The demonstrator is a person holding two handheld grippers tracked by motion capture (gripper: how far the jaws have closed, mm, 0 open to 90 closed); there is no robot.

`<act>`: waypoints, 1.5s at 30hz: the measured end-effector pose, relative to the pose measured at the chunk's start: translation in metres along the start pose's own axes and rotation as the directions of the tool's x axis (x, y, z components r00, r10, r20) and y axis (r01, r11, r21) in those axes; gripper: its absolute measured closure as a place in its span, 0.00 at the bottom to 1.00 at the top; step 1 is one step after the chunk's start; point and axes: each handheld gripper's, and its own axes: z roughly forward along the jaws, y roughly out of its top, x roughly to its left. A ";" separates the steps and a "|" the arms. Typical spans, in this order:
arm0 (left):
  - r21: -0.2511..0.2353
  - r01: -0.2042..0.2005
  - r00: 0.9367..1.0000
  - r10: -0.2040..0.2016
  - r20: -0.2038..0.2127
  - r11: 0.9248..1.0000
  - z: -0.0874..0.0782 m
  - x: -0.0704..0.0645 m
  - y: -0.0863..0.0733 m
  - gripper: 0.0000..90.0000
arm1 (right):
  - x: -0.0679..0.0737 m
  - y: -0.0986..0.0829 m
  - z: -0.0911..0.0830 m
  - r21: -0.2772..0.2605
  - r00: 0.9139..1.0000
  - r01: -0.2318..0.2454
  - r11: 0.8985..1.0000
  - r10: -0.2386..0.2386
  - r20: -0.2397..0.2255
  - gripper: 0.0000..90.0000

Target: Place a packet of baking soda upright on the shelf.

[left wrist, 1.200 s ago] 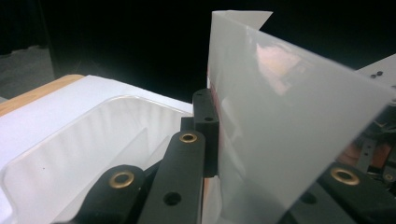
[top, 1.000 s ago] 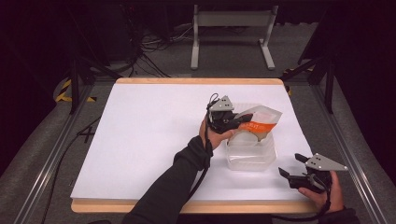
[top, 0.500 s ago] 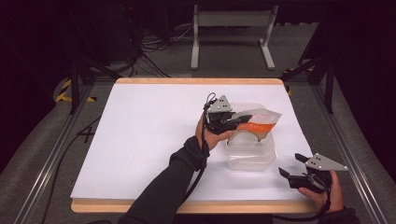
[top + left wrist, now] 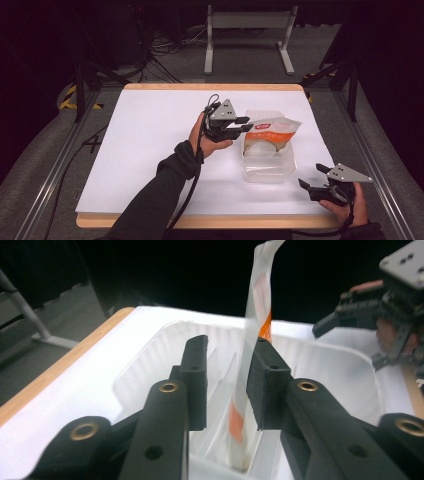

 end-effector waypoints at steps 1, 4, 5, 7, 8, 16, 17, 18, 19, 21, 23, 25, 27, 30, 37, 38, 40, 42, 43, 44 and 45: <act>0.001 -0.003 1.000 0.003 -0.002 1.000 -0.002 0.000 0.000 0.77 | -0.001 0.000 0.000 -0.001 1.000 -0.002 1.000 0.002 0.001 0.18; 0.043 -0.033 0.999 0.035 -0.035 0.999 -0.008 -0.001 -0.002 0.70 | -0.001 0.002 0.000 -0.006 1.000 -0.004 1.000 0.004 0.005 0.18; 0.059 -0.053 0.997 0.056 -0.051 0.997 -0.010 -0.001 -0.003 0.69 | -0.001 0.002 0.000 -0.006 1.000 -0.002 1.000 0.002 0.003 0.18; 0.072 -0.051 0.996 0.056 -0.065 0.996 -0.013 -0.001 -0.005 0.64 | -0.001 0.002 0.000 -0.003 1.000 0.002 1.000 -0.002 0.004 0.18; 0.078 -0.046 0.996 0.052 -0.075 0.996 -0.015 -0.001 -0.007 0.59 | -0.001 0.002 0.001 0.000 1.000 0.002 1.000 -0.002 0.005 0.18; 0.146 -0.074 0.989 0.091 -0.113 0.986 -0.022 -0.002 -0.012 0.40 | 0.002 0.002 0.001 0.000 1.000 0.005 1.000 -0.005 -0.002 0.18; 0.153 -0.075 0.988 0.094 -0.120 0.985 -0.023 -0.002 -0.013 0.38 | 0.002 0.002 0.001 0.002 1.000 0.005 1.000 -0.005 -0.002 0.18; 0.155 -0.075 0.988 0.094 -0.122 0.985 -0.023 -0.003 -0.014 0.36 | 0.002 0.002 0.001 0.003 1.000 0.007 1.000 -0.007 -0.003 0.18; 0.153 -0.074 0.988 0.094 -0.122 0.985 -0.024 -0.003 -0.015 0.34 | 0.002 0.002 0.001 0.003 1.000 0.007 1.000 -0.007 -0.003 0.18; 0.161 -0.074 0.987 0.095 -0.129 0.984 -0.024 -0.003 -0.016 0.34 | 0.002 0.002 0.001 0.004 1.000 0.006 1.000 -0.006 -0.003 0.18; 0.170 -0.076 0.986 0.099 -0.131 0.983 -0.025 -0.004 -0.017 0.29 | 0.002 0.002 0.001 0.002 1.000 0.006 1.000 -0.006 -0.004 0.18; 0.178 -0.070 0.986 0.095 -0.134 0.982 -0.026 -0.005 -0.019 0.23 | 0.003 0.002 0.001 0.001 1.000 0.007 1.000 -0.007 -0.007 0.18; 0.183 -0.064 0.985 0.092 -0.146 0.981 -0.031 -0.005 -0.022 0.20 | 0.002 0.002 0.001 0.001 1.000 0.008 1.000 -0.008 -0.006 0.18; 0.194 -0.064 0.985 0.093 -0.144 0.979 -0.034 -0.005 -0.025 0.17 | 0.002 0.002 0.001 0.000 1.000 0.007 1.000 -0.007 -0.005 0.18; 0.223 -0.070 0.981 0.108 -0.162 0.972 -0.047 -0.006 -0.037 0.12 | 0.000 0.003 -0.001 -0.008 1.000 0.010 1.000 -0.010 -0.001 0.18; 0.227 -0.069 0.980 0.108 -0.167 0.971 -0.048 -0.007 -0.038 0.11 | 0.000 0.003 -0.001 -0.009 1.000 0.009 1.000 -0.009 0.001 0.18; 0.235 -0.069 0.977 0.113 -0.178 0.970 -0.049 -0.008 -0.040 0.11 | 0.000 0.003 -0.001 -0.009 1.000 0.010 1.000 -0.010 0.001 0.18; 0.251 -0.088 0.976 0.134 -0.174 0.964 -0.052 -0.008 -0.043 0.08 | 0.000 0.003 -0.001 -0.008 1.000 0.012 1.000 -0.012 0.002 0.18; 0.261 -0.086 0.974 0.136 -0.179 0.961 -0.054 -0.009 -0.046 0.08 | 0.000 0.003 -0.001 -0.009 1.000 0.013 1.000 -0.013 0.002 0.18; 0.264 -0.083 0.974 0.134 -0.181 0.961 -0.055 -0.009 -0.048 0.09 | 0.000 0.004 -0.002 -0.009 1.000 0.014 1.000 -0.014 0.003 0.18; 0.261 -0.076 0.976 0.126 -0.178 0.962 -0.057 -0.008 -0.051 0.09 | 0.000 0.003 -0.002 -0.011 1.000 0.017 1.000 -0.016 0.003 0.18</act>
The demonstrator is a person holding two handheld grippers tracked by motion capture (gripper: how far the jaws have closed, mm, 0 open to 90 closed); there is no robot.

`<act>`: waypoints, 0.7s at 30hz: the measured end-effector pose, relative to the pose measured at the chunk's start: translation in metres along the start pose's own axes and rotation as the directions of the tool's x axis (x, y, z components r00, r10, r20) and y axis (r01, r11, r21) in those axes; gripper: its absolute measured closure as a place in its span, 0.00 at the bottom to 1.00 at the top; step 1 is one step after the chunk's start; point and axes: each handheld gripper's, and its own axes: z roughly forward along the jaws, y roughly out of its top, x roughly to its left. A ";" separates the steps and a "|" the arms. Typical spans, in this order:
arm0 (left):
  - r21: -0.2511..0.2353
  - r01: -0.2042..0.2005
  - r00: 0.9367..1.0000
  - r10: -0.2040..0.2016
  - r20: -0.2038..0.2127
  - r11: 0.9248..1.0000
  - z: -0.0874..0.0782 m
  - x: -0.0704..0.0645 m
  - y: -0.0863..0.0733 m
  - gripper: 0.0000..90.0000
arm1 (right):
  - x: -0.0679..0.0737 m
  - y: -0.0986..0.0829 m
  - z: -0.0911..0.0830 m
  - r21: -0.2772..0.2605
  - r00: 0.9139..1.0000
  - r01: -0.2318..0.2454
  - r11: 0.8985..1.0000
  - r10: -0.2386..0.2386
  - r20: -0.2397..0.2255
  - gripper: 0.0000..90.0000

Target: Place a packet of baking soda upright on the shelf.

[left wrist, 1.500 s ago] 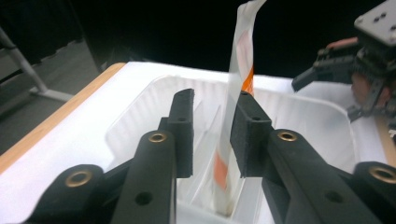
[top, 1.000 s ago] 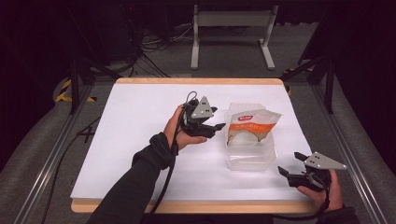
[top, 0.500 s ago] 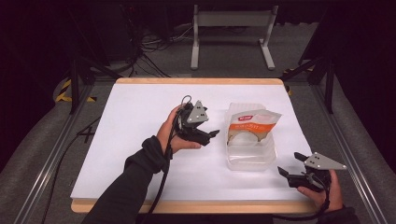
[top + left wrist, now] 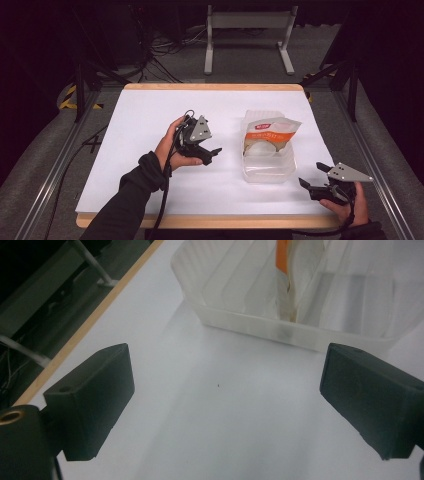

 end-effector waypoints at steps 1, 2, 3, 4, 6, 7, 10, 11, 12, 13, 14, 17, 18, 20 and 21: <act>0.003 0.002 1.000 -0.002 -0.001 1.000 -0.001 0.000 -0.003 0.09 | 0.000 0.000 -0.001 0.000 1.000 0.004 1.000 -0.004 0.004 0.18; 0.008 0.001 1.000 -0.001 -0.006 1.000 -0.002 0.000 -0.005 0.09 | 0.000 0.000 -0.001 0.000 1.000 0.004 1.000 -0.004 0.004 0.18; 0.008 -0.002 1.000 0.002 -0.005 1.000 -0.003 0.000 -0.008 0.09 | 0.000 0.000 -0.001 0.000 1.000 0.004 1.000 -0.004 0.005 0.18; 0.013 0.004 1.000 -0.004 -0.005 1.000 -0.004 0.000 -0.011 0.09 | 0.000 0.000 -0.001 -0.001 1.000 0.007 1.000 -0.007 0.006 0.18; 0.015 0.011 1.000 -0.011 -0.009 1.000 -0.007 0.001 -0.021 0.09 | 0.001 0.001 -0.002 0.001 1.000 0.010 1.000 -0.010 0.007 0.18; 0.022 0.014 1.000 -0.014 -0.011 1.000 -0.008 0.001 -0.024 0.09 | 0.001 0.001 -0.002 0.002 1.000 0.013 1.000 -0.013 0.007 0.18; 0.035 0.015 1.000 -0.014 -0.013 0.999 -0.010 0.002 -0.032 0.09 | 0.002 0.001 -0.001 0.004 1.000 0.020 1.000 -0.020 0.007 0.18; 0.040 0.020 1.000 -0.019 -0.022 0.999 -0.010 0.002 -0.038 0.09 | 0.002 0.001 -0.001 0.004 1.000 0.020 1.000 -0.020 0.007 0.18; 0.056 0.026 0.999 -0.025 -0.024 0.998 -0.012 0.003 -0.045 0.09 | 0.003 0.001 -0.001 0.007 1.000 0.027 1.000 -0.027 0.009 0.18; 0.062 0.023 0.999 -0.021 -0.028 0.998 -0.012 0.003 -0.049 0.09 | 0.003 0.001 -0.001 0.007 1.000 0.027 1.000 -0.027 0.009 0.18; 0.062 0.023 0.999 -0.021 -0.028 0.998 -0.012 0.003 -0.049 0.09 | 0.003 0.001 -0.001 0.007 1.000 0.027 1.000 -0.027 0.008 0.18; 0.071 0.038 0.999 -0.036 -0.033 0.997 -0.015 0.004 -0.061 0.09 | 0.003 0.001 -0.001 0.010 1.000 0.028 1.000 -0.028 0.008 0.18; 0.075 0.040 0.999 -0.037 -0.034 0.996 -0.015 0.004 -0.063 0.09 | 0.003 0.001 -0.001 0.010 1.000 0.028 1.000 -0.028 0.008 0.18; 0.090 0.036 0.999 -0.033 -0.038 0.995 -0.018 0.005 -0.072 0.09 | 0.004 0.001 -0.001 0.010 0.999 0.030 0.999 -0.030 0.009 0.18; 0.091 0.036 0.999 -0.032 -0.037 0.995 -0.019 0.005 -0.075 0.09 | 0.004 0.002 -0.001 0.011 0.999 0.031 0.999 -0.031 0.009 0.18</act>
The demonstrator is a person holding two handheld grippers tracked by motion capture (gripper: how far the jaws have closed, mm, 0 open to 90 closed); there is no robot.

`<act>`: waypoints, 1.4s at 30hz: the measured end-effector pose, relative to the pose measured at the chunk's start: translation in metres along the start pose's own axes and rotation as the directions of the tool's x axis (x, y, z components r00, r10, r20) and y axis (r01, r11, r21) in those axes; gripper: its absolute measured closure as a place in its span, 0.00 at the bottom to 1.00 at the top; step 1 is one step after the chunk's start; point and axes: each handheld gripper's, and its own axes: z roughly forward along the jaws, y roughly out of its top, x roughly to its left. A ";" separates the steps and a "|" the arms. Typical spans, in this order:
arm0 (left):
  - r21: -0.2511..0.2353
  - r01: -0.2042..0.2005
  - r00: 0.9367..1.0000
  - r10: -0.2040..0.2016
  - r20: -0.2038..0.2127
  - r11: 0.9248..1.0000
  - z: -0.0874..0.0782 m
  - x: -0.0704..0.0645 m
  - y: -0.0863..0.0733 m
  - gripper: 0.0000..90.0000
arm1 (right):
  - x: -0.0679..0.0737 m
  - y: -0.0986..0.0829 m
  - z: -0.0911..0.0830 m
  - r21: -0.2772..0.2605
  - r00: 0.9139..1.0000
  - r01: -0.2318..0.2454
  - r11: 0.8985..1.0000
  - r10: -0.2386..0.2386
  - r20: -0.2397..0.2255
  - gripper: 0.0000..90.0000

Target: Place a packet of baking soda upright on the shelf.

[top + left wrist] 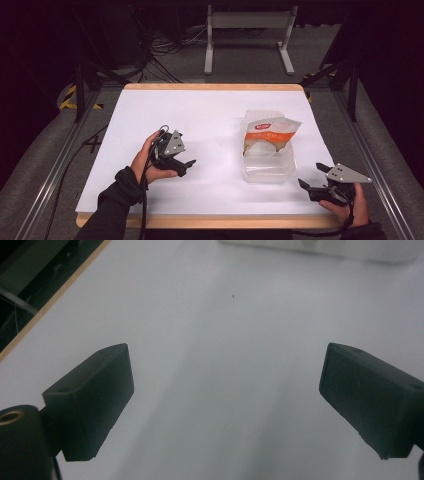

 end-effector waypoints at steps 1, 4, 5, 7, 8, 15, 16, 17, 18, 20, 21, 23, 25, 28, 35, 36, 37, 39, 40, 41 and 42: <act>0.002 -0.004 1.000 0.004 0.003 1.000 -0.001 0.000 -0.003 0.09 | 0.001 0.000 0.000 0.000 1.000 0.000 1.000 0.000 -0.001 0.18; 0.010 0.006 1.000 -0.006 -0.006 1.000 -0.005 0.001 -0.014 0.09 | 0.002 0.001 -0.001 -0.003 1.000 0.005 1.000 -0.005 0.000 0.18; 0.011 0.008 1.000 -0.008 -0.013 1.000 -0.006 0.002 -0.018 0.09 | 0.002 0.001 -0.002 -0.003 1.000 0.005 1.000 -0.005 0.000 0.18; 0.010 0.010 1.000 -0.010 -0.018 1.000 -0.008 0.002 -0.021 0.09 | 0.002 0.001 -0.002 -0.005 1.000 0.004 1.000 -0.004 0.001 0.18; -0.002 0.020 0.999 -0.020 -0.037 1.000 -0.011 0.002 -0.027 0.10 | 0.001 0.000 -0.002 -0.004 1.000 0.003 1.000 -0.003 -0.001 0.18; -0.029 0.071 0.995 -0.073 -0.068 0.997 -0.024 0.002 -0.050 0.10 | 0.000 0.001 0.000 -0.001 1.000 0.001 1.000 -0.001 -0.003 0.18; -0.029 0.071 0.995 -0.073 -0.068 0.997 -0.024 0.002 -0.050 0.10 | 0.000 0.001 0.000 -0.001 1.000 0.001 1.000 -0.001 -0.003 0.18; -0.028 0.076 0.994 -0.078 -0.073 0.997 -0.026 0.003 -0.055 0.10 | 0.000 0.001 0.000 -0.003 1.000 0.004 1.000 -0.004 -0.003 0.18; -0.027 0.086 0.993 -0.088 -0.077 0.996 -0.028 0.003 -0.059 0.10 | 0.000 0.001 0.000 -0.002 1.000 0.004 1.000 -0.004 -0.004 0.18; -0.027 0.099 0.991 -0.101 -0.083 0.995 -0.030 0.003 -0.066 0.10 | 0.000 0.001 0.001 0.002 1.000 0.009 1.000 -0.009 -0.004 0.18; -0.029 0.104 0.991 -0.106 -0.087 0.994 -0.031 0.004 -0.069 0.10 | -0.001 0.001 0.002 0.002 1.000 0.008 1.000 -0.008 -0.004 0.18; -0.029 0.118 0.988 -0.120 -0.095 0.993 -0.035 0.004 -0.078 0.10 | -0.002 0.002 0.003 0.004 1.000 0.006 1.000 -0.006 -0.004 0.18; -0.027 0.126 0.987 -0.128 -0.097 0.992 -0.037 0.003 -0.083 0.10 | -0.003 0.002 0.005 0.008 1.000 0.013 1.000 -0.013 -0.001 0.18; -0.027 0.131 0.985 -0.133 -0.106 0.991 -0.042 0.003 -0.092 0.10 | -0.004 0.004 0.005 0.008 1.000 0.024 1.000 -0.024 0.008 0.18; -0.044 0.176 0.975 -0.180 -0.127 0.983 -0.058 0.004 -0.110 0.10 | -0.006 0.005 0.006 0.003 1.000 0.016 1.000 -0.016 0.021 0.19; -0.057 0.191 0.972 -0.197 -0.130 0.980 -0.063 0.004 -0.113 0.10 | -0.007 0.005 0.006 -0.002 1.000 0.009 1.000 -0.009 0.017 0.19; -0.074 0.204 0.968 -0.212 -0.131 0.976 -0.068 0.005 -0.117 0.10 | -0.007 0.005 0.005 -0.010 1.000 -0.004 1.000 0.004 0.010 0.19; -0.090 0.233 0.960 -0.244 -0.138 0.968 -0.076 0.007 -0.127 0.10 | -0.009 0.005 0.006 -0.018 1.000 -0.023 1.000 0.023 0.000 0.19; -0.101 0.269 0.949 -0.282 -0.142 0.958 -0.080 0.008 -0.138 0.10 | -0.009 0.004 0.007 -0.007 1.000 -0.011 1.000 0.011 0.007 0.19; -0.102 0.285 0.944 -0.297 -0.142 0.953 -0.082 0.008 -0.143 0.10 | -0.009 0.004 0.008 -0.007 1.000 -0.012 1.000 0.012 0.006 0.19; -0.101 0.292 0.941 -0.305 -0.146 0.951 -0.083 0.008 -0.148 0.10 | -0.009 0.004 0.008 -0.005 1.000 -0.010 1.000 0.010 0.008 0.19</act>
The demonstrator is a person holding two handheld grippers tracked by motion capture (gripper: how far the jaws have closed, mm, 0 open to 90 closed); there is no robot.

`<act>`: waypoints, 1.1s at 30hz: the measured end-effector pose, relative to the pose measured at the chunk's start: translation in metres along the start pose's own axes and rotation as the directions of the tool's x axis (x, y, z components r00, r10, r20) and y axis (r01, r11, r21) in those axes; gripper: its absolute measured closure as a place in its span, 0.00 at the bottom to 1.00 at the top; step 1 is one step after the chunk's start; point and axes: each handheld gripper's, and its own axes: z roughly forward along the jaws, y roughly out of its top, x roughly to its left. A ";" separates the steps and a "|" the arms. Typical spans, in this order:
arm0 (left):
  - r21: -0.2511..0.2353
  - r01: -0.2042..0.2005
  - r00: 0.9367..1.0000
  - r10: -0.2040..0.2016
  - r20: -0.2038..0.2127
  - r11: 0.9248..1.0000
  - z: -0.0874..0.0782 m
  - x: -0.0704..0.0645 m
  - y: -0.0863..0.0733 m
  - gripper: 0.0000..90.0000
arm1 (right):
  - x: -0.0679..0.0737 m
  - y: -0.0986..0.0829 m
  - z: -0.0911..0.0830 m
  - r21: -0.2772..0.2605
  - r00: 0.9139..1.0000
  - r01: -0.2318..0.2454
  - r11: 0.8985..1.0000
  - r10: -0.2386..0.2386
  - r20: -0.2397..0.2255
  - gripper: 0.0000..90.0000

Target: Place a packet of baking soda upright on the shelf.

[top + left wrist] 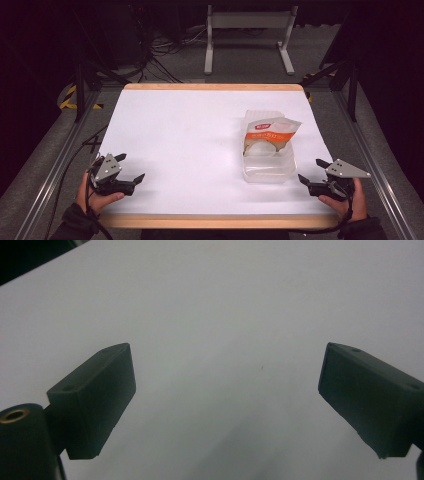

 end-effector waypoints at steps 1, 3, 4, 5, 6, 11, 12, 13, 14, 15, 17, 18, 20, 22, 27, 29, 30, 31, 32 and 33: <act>0.000 0.000 1.000 0.000 0.000 1.000 0.000 0.000 0.000 0.10 | 0.000 0.000 0.000 0.000 1.000 0.000 1.000 0.000 0.000 0.19; 0.002 0.016 1.000 -0.016 -0.011 1.000 -0.005 0.003 -0.009 0.10 | 0.002 0.001 0.000 0.005 1.000 0.013 1.000 -0.013 0.002 0.19; -0.008 0.029 1.000 -0.029 -0.008 1.000 -0.008 0.003 -0.012 0.10 | 0.002 0.001 0.000 0.004 1.000 0.016 1.000 -0.016 0.004 0.19; -0.008 0.037 0.999 -0.037 -0.009 0.999 -0.010 0.004 -0.015 0.10 | 0.003 0.001 0.001 0.003 1.000 0.019 1.000 -0.019 0.002 0.19; -0.016 0.053 0.999 -0.053 -0.012 0.998 -0.013 0.005 -0.017 0.09 | 0.003 0.001 0.001 0.006 1.000 0.024 1.000 -0.024 0.003 0.19; -0.054 0.087 0.996 -0.088 -0.011 0.995 -0.026 0.007 -0.026 0.09 | 0.002 0.000 0.001 0.005 1.000 0.018 1.000 -0.018 0.002 0.19; -0.066 0.104 0.995 -0.104 -0.005 0.992 -0.027 0.009 -0.028 0.09 | 0.002 0.000 0.001 0.003 1.000 0.015 1.000 -0.015 0.002 0.18; -0.070 0.114 0.993 -0.115 -0.005 0.991 -0.028 0.010 -0.030 0.09 | 0.001 -0.001 0.001 0.004 1.000 0.012 1.000 -0.012 0.003 0.18; -0.075 0.120 0.993 -0.121 -0.006 0.990 -0.028 0.010 -0.031 0.09 | 0.001 -0.001 0.001 0.002 1.000 0.013 1.000 -0.013 0.003 0.18; -0.077 0.122 0.992 -0.123 -0.008 0.990 -0.029 0.011 -0.032 0.09 | 0.001 -0.001 0.000 0.003 1.000 0.013 1.000 -0.013 0.004 0.18; -0.079 0.129 0.992 -0.130 -0.006 0.989 -0.029 0.012 -0.033 0.09 | 0.000 -0.001 0.000 0.003 1.000 0.011 1.000 -0.011 0.004 0.18; -0.078 0.127 0.992 -0.128 -0.007 0.989 -0.028 0.013 -0.033 0.09 | 0.000 -0.001 0.000 0.001 1.000 0.010 1.000 -0.010 0.003 0.18; -0.087 0.143 0.990 -0.144 -0.001 0.986 -0.029 0.013 -0.032 0.09 | -0.001 -0.001 0.000 -0.001 1.000 0.006 1.000 -0.006 0.005 0.18; -0.095 0.145 0.989 -0.146 -0.002 0.985 -0.028 0.014 -0.032 0.09 | -0.002 -0.001 -0.001 -0.006 1.000 0.003 1.000 -0.003 0.003 0.18; -0.083 0.136 0.991 -0.137 -0.001 0.987 -0.026 0.012 -0.031 0.09 | -0.001 -0.001 -0.001 -0.009 1.000 0.008 1.000 -0.008 0.003 0.18; -0.084 0.131 0.991 -0.132 0.002 0.988 -0.026 0.011 -0.030 0.09 | 0.000 -0.001 -0.002 -0.008 1.000 0.012 1.000 -0.012 0.004 0.18; -0.085 0.132 0.991 -0.132 0.003 0.988 -0.025 0.011 -0.029 0.09 | 0.000 -0.001 -0.002 -0.007 1.000 0.014 1.000 -0.014 0.006 0.18; -0.086 0.128 0.992 -0.128 0.006 0.988 -0.024 0.010 -0.028 0.09 | 0.000 -0.001 -0.002 -0.007 1.000 0.014 1.000 -0.014 0.006 0.18; -0.082 0.123 0.992 -0.123 0.002 0.989 -0.023 0.010 -0.026 0.09 | 0.000 -0.001 -0.002 -0.008 1.000 0.015 1.000 -0.015 0.005 0.18; -0.083 0.119 0.993 -0.119 0.010 0.989 -0.022 0.009 -0.026 0.09 | 0.000 -0.002 -0.002 -0.007 1.000 0.013 1.000 -0.013 0.005 0.18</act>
